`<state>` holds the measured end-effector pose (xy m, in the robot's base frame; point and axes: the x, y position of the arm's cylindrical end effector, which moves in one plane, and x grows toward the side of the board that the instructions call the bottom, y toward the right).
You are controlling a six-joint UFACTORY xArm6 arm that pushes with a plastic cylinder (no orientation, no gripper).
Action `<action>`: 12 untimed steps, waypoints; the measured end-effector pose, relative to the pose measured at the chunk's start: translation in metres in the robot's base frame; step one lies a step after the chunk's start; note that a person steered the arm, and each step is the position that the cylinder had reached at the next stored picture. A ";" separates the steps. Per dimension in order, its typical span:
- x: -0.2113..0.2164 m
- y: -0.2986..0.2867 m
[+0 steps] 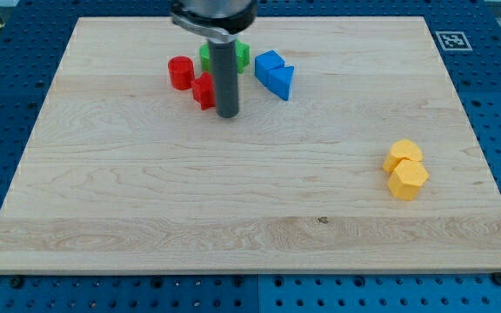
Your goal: Place the red star below the red circle
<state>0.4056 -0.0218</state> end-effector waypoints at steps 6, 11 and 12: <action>-0.032 -0.032; 0.024 -0.076; 0.013 -0.097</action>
<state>0.4187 -0.1187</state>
